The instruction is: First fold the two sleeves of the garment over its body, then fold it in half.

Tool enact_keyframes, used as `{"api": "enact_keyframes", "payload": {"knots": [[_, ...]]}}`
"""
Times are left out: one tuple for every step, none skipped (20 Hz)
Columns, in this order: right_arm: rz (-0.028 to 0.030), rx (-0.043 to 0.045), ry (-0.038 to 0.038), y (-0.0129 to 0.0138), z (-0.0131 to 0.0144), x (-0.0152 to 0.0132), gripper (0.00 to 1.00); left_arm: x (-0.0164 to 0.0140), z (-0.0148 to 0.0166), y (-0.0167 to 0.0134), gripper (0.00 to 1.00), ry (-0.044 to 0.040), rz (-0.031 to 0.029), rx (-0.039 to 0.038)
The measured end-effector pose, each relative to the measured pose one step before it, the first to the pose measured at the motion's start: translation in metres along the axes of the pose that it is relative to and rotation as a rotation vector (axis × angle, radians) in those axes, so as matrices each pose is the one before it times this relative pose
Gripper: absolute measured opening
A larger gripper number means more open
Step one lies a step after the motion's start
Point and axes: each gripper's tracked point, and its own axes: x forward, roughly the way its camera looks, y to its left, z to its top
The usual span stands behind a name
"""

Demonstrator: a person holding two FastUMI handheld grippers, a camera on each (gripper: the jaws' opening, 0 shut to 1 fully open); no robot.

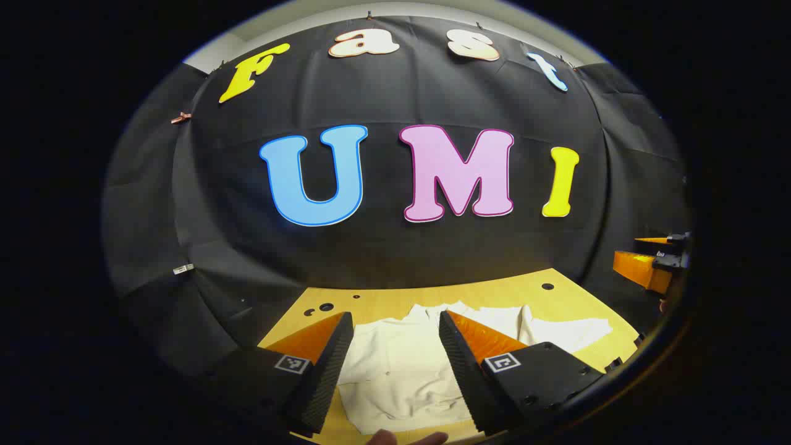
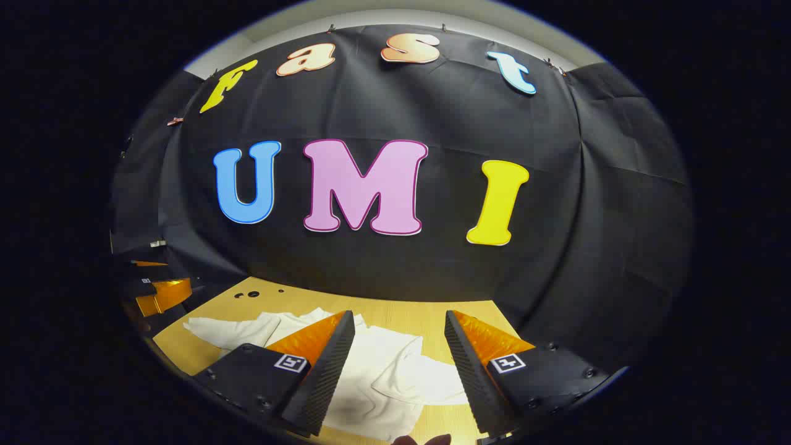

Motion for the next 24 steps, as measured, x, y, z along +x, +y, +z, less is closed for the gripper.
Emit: {"api": "enact_keyframes", "payload": {"knots": [[-0.00413, 0.00159, 0.00175, -0.00137, -0.00056, 0.00116, 0.9, 0.00001, -0.00134, 0.00031, 0.87, 0.00097, -0.00089, 0.00444], [-0.00423, 0.00146, 0.00614, -0.00162, -0.00176, -0.00017, 0.9, -0.00067, -0.00045, -0.00074, 0.87, 0.00208, -0.001, 0.00587], [-0.00274, 0.00369, 0.00559, -0.00172, -0.00171, -0.00003, 0.9, 0.00017, -0.00095, -0.00117, 0.87, 0.0022, -0.00216, 0.00581], [-0.00375, 0.00533, 0.00482, -0.00087, -0.00155, 0.00022, 0.9, -0.00038, -0.00088, -0.00079, 0.87, 0.00415, -0.00175, 0.00546], [-0.00243, 0.00588, 0.00511, -0.00134, -0.00125, 0.00014, 0.9, 0.00041, -0.00225, -0.00108, 0.87, 0.00451, -0.00268, 0.00378], [-0.00284, 0.00507, 0.00332, -0.00148, -0.00068, -0.00045, 0.9, -0.00009, -0.00075, -0.00165, 0.87, 0.00472, -0.00297, 0.00221], [-0.00257, 0.00313, 0.00509, -0.00164, -0.00149, 0.00034, 0.9, 0.00129, -0.00223, 0.00021, 0.87, 0.00421, -0.00085, 0.00096], [-0.00401, 0.0025, 0.00087, -0.00151, -0.0006, -0.00064, 0.9, 0.0004, -0.00051, -0.00051, 0.87, 0.00515, -0.00031, 0.00049], [-0.00333, 0.00102, 0.00162, -0.00135, -0.00059, -0.00016, 0.9, 0.00007, -0.00227, 0.00113, 0.87, 0.00526, 0.00172, -0.00221], [-0.00257, -0.00004, 0.00276, -0.00112, -0.00056, -0.00038, 0.9, 0.00028, -0.00023, 0.00066, 0.87, 0.00554, 0.00251, -0.00469], [-0.0034, 0.00036, 0.00151, -0.00164, -0.00051, 0.00074, 0.9, 0.00064, -0.00173, 0.00119, 0.87, 0.00429, 0.00295, -0.00709], [-0.00201, 0.00056, 0.0011, -0.00143, -0.00016, 0.00002, 0.9, 0.0008, -0.00026, 0.00102, 0.87, 0.00365, 0.00365, -0.0061], [-0.00175, 0.00009, 0.00082, -0.00032, 0.00032, -0.00035, 0.9, 0.00047, -0.00196, 0.00229, 0.87, 0.0037, 0.00525, -0.00522], [-0.004, -0.00144, -0.00188, -0.00162, 0.00026, -0.00039, 0.9, -0.00022, -0.00054, 0.00175, 0.87, 0.00328, 0.00371, -0.00431], [-0.00521, -0.00229, 0.0005, -0.00242, -0.00038, 0.0019, 0.9, 0.00154, -0.00168, 0.00146, 0.87, 0.00323, 0.00374, -0.00368], [-0.00681, -0.00167, 0.00147, -0.00277, -0.0008, 0.00047, 0.9, -0.00046, -0.00006, 0.00082, 0.87, 0.00174, 0.00121, -0.00301], [-0.00937, 0.00063, 0.00116, -0.00417, -0.00057, 0.00053, 0.9, 0.00067, -0.0014, 0.00027, 0.87, 0.00372, 0.00147, -0.00159], [-0.00976, 0.00164, 0.00309, -0.00487, -0.00096, 0.00092, 0.9, -0.00004, -0.00055, -0.00005, 0.87, 0.00344, -0.00012, -0.00002], [-0.01411, -0.0005, 0.00506, -0.0065, -0.00294, 0.0011, 0.9, -0.00017, -0.0022, -0.00001, 0.87, 0.00381, 0.00066, 0.00257], [-0.01731, 0.0011, 0.01112, -0.00847, -0.00428, 0.00202, 0.9, -0.00053, -0.00057, 0.00064, 0.87, 0.0023, 0.00136, 0.00385], [-0.01659, 0.00577, 0.01133, -0.00975, -0.00451, 0.00166, 0.9, 0.00038, -0.00142, -0.00123, 0.87, 0.00356, -0.00043, 0.00408], [-0.02359, 0.00774, 0.01082, -0.01304, -0.00475, 0.00224, 0.9, -0.0008, -0.00049, -0.00091, 0.87, 0.00446, -0.00045, 0.0033], [-0.02514, 0.00771, 0.01511, -0.01317, -0.00716, 0.00438, 0.91, -0.0001, -0.00281, -0.00081, 0.87, 0.00586, -0.00084, 0.00391], [-0.02608, 0.00956, 0.02664, -0.01544, -0.01009, 0.00494, 0.91, -0.00022, -0.00144, -0.00094, 0.87, 0.0063, 0.00065, 0.00465]]}}
